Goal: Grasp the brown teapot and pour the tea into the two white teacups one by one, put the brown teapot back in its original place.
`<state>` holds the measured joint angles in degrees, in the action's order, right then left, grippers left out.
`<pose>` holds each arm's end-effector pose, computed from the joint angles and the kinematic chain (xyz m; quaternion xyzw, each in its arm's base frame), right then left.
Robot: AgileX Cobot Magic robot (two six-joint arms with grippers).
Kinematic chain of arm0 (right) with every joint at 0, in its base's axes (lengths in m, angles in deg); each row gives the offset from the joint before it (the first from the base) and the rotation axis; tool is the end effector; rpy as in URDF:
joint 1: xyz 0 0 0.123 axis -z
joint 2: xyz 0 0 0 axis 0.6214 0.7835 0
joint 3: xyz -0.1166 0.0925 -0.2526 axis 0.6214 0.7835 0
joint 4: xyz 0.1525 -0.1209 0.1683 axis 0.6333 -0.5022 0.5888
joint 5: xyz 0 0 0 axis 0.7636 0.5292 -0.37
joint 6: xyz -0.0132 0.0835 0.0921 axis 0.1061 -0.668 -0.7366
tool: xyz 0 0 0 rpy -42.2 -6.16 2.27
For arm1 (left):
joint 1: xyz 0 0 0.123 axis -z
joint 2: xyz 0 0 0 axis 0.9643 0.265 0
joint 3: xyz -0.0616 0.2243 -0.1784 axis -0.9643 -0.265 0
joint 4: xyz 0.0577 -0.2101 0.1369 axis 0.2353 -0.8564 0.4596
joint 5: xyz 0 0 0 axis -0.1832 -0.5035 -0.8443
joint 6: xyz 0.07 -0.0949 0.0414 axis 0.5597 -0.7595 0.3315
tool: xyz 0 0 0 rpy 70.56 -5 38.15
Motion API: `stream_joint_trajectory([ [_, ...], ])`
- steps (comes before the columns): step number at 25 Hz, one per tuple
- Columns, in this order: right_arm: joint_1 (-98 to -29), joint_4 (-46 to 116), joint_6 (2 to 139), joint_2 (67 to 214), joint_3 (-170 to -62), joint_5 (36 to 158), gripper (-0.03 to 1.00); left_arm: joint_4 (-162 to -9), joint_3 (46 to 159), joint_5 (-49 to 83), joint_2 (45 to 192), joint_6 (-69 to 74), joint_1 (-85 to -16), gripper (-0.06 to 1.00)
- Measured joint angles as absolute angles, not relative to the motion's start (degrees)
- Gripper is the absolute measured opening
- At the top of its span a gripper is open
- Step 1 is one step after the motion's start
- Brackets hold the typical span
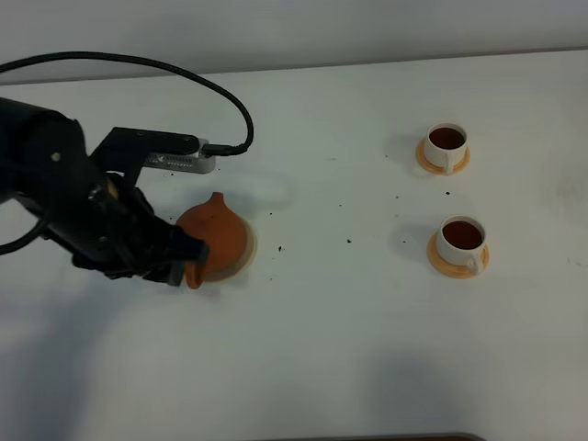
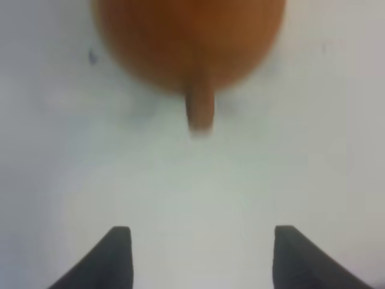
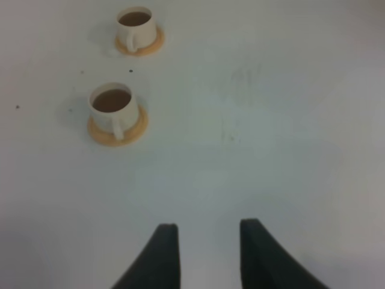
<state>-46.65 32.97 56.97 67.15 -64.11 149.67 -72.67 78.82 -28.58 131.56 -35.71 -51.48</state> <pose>0.0205 0.0141 0.2607 -0.1325 0.8477 0.0454 0.5117 0.2702 -0.1169 0.2043 0.1622 0.9779 -0.0361 0.1272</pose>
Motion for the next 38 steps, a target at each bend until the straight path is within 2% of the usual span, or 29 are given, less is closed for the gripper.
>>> stream_joint_trajectory([
  [5, -46.6, 33.0, 57.0, 67.1, -64.1, 149.7, 0.24, -72.7, 75.3, -39.7, 118.4, -33.8, -51.5, 0.5],
  [17, -46.6, 33.0, 57.0, 67.1, -64.1, 149.7, 0.24, -71.3, 54.1, -39.3, 88.1, -33.4, -51.5, 0.48],
  [38, -46.6, 33.0, 56.9, 67.1, -64.1, 149.7, 0.24, -73.9, 52.1, -40.3, 69.6, -29.9, -52.9, 0.47],
])
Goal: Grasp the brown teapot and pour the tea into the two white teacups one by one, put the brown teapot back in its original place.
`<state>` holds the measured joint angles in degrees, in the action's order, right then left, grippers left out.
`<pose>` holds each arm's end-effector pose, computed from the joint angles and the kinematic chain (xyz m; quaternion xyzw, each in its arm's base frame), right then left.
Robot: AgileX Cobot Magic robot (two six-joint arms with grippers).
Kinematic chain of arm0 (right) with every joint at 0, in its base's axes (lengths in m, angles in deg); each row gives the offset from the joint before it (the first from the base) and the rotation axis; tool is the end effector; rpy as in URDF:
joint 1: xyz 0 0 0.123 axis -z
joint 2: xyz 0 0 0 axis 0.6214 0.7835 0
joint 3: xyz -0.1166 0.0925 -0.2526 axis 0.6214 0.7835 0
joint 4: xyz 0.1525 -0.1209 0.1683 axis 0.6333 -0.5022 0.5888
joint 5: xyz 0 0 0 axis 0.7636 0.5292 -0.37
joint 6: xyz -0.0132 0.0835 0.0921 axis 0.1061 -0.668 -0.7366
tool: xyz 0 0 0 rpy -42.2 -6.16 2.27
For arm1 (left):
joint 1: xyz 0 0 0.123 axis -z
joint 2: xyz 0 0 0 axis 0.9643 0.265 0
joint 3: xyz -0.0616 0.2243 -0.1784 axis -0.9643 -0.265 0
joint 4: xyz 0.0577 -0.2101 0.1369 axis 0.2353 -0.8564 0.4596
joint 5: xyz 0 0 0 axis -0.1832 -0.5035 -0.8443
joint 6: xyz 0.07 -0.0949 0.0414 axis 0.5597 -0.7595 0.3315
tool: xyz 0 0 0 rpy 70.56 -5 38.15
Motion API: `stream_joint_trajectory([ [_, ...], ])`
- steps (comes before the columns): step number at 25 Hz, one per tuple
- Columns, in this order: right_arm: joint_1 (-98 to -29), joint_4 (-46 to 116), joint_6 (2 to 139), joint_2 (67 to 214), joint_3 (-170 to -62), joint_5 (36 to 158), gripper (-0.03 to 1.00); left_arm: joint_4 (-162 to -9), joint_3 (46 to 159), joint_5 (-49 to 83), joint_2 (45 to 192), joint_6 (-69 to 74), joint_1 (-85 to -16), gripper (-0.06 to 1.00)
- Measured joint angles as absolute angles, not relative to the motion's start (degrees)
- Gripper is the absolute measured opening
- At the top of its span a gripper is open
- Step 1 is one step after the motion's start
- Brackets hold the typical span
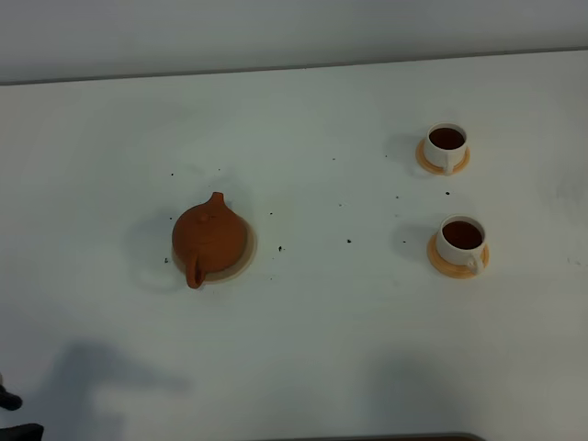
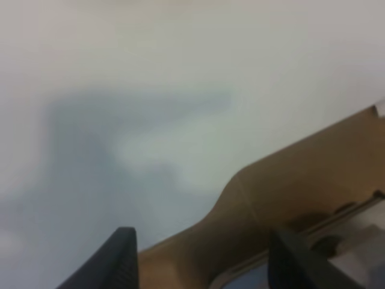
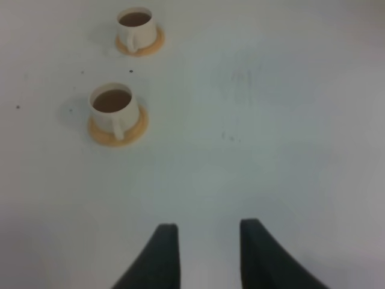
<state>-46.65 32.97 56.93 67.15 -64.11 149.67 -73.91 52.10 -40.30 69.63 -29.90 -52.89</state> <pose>0.0205 0.0141 0.2607 -0.1322 0.8477 0.0455 0.5117 0.0718 -0.0327 0.2463 0.1905 0.9240 -0.0738 0.3232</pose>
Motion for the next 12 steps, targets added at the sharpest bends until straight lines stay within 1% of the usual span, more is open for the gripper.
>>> stream_joint_trajectory([
  [3, -46.6, 33.0, 56.9, 67.1, -64.1, 149.7, 0.24, -74.0, 52.1, -40.3, 66.9, -29.9, -58.4, 0.47],
  [10, -46.6, 33.0, 57.0, 67.1, -64.1, 149.7, 0.24, -74.0, 52.1, -40.3, 59.4, -29.9, -76.2, 0.47],
  [12, -46.6, 33.0, 57.0, 67.1, -64.1, 149.7, 0.24, -74.0, 52.1, -40.3, 57.4, -29.9, -79.3, 0.47],
])
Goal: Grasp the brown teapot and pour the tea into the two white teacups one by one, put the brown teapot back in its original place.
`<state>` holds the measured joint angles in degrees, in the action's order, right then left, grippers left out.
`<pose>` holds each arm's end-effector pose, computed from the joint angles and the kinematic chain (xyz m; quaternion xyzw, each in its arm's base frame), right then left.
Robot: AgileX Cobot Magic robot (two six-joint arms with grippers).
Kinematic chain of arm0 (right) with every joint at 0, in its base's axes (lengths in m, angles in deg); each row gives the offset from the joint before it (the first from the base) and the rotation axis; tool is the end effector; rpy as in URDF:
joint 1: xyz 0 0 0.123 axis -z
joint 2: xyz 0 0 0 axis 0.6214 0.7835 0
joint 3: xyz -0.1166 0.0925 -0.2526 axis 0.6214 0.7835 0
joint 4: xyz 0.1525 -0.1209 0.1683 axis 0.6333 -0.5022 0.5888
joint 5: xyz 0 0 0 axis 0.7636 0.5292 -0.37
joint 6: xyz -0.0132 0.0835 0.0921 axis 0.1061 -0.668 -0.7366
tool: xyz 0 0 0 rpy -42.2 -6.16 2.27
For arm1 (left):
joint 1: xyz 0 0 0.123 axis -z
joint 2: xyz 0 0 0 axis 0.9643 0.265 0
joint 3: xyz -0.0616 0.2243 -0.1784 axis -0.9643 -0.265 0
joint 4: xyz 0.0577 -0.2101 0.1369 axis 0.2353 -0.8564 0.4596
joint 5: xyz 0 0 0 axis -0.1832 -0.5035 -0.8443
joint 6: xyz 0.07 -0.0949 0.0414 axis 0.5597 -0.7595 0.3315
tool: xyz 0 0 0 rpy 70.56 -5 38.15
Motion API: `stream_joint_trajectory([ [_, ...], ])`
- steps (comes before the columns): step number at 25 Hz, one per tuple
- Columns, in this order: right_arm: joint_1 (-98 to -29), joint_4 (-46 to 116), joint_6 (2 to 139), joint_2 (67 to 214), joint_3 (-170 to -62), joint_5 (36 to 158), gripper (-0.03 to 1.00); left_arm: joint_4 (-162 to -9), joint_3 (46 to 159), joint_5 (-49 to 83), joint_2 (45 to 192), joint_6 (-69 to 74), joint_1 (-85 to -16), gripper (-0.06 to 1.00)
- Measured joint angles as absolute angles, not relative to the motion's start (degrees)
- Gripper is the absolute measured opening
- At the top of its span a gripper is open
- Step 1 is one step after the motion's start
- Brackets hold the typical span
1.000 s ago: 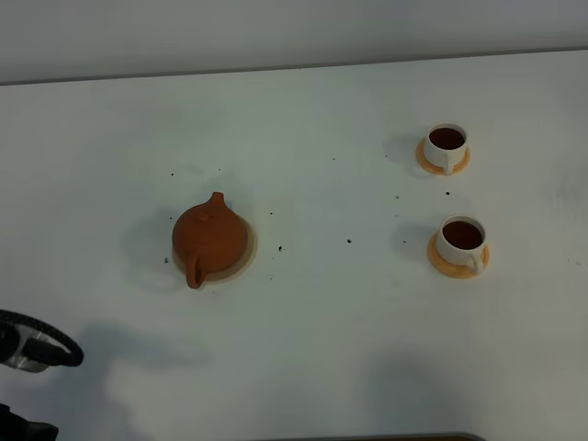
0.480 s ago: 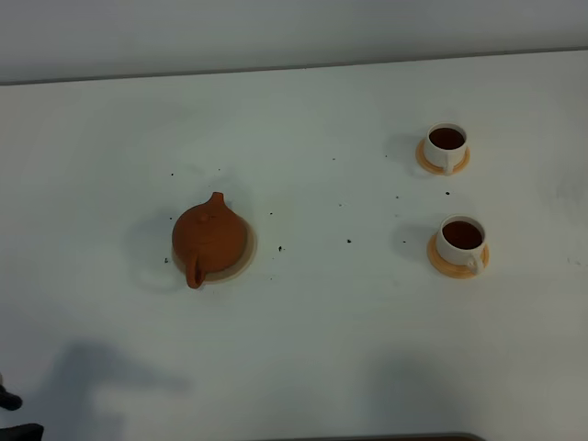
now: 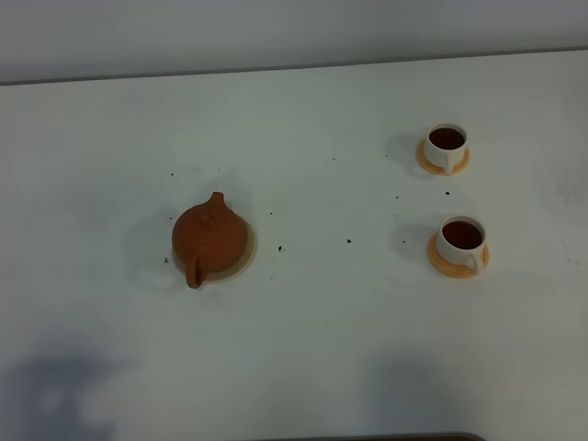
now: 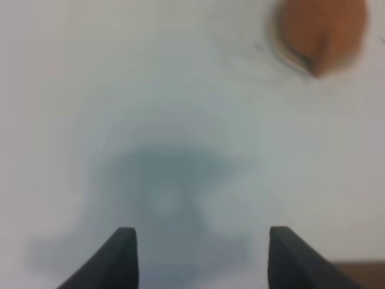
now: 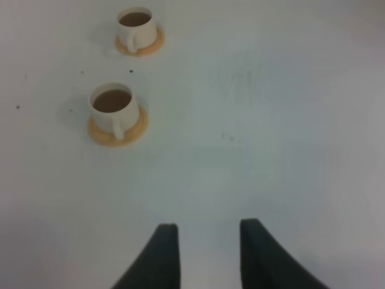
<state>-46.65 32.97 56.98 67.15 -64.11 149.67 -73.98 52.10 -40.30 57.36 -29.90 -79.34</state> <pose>0.0205 0.0141 0.2607 -0.1325 0.8477 0.0453 0.5117 0.0510 0.0003 0.2603 -0.0232 0.9024 0.0070 0.4303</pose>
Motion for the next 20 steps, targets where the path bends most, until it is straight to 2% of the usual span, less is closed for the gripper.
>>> stream_joint_trajectory([
  [11, -46.6, 33.0, 57.0, 67.1, -64.1, 149.7, 0.24, -74.0, 52.1, -40.4, 48.7, -29.9, -80.8, 0.47],
  [20, -46.6, 33.0, 57.0, 67.1, -64.1, 149.7, 0.24, -74.1, 52.1, -40.4, 48.7, -29.8, -77.4, 0.47],
])
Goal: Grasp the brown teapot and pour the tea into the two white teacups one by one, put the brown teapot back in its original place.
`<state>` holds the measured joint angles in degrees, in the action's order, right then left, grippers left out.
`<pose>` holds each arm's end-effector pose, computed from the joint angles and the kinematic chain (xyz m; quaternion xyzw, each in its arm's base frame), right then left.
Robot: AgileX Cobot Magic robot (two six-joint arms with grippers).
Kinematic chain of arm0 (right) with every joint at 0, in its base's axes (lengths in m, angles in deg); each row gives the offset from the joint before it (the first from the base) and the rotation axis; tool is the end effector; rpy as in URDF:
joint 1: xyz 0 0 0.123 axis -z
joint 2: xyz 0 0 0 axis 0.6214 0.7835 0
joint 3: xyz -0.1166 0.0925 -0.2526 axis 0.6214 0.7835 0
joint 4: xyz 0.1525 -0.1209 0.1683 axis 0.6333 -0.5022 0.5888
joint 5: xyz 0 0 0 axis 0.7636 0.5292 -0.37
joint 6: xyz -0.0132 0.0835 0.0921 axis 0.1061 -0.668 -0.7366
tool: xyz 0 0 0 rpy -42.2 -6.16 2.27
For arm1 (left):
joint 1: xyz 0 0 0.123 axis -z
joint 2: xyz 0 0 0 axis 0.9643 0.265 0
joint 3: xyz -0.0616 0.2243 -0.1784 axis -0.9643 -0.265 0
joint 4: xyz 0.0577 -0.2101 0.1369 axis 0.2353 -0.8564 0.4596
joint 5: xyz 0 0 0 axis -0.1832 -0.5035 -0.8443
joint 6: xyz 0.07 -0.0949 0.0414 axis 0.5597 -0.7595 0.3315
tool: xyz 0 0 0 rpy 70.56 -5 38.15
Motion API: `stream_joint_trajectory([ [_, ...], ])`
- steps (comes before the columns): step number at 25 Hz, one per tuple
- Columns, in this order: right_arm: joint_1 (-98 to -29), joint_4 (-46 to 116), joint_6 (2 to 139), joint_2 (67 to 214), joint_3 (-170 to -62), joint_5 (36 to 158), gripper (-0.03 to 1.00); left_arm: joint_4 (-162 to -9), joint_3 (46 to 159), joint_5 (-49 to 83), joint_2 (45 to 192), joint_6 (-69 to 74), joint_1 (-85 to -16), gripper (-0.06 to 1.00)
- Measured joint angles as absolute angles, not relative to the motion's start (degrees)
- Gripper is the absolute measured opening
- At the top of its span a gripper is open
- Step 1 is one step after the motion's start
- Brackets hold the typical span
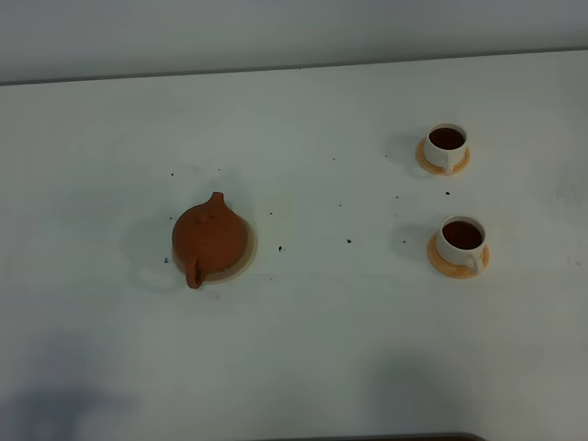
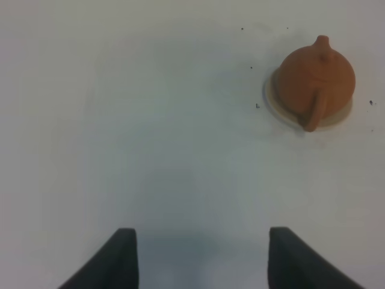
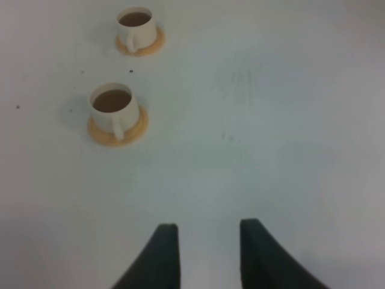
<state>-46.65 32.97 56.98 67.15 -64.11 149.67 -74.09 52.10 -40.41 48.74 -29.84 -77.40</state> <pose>0.0205 0.0141 0.2607 -0.1325 0.8477 0.0453 0.5117 0.0297 -0.0027 0.2661 -0.0058 0.8682 0.0017 0.4961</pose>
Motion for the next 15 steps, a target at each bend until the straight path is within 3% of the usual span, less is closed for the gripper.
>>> stream_joint_trajectory([
  [15, -46.6, 33.0, 56.9, 67.1, -64.1, 149.7, 0.24, -74.2, 52.1, -40.4, 44.7, -29.8, -77.3, 0.47],
])
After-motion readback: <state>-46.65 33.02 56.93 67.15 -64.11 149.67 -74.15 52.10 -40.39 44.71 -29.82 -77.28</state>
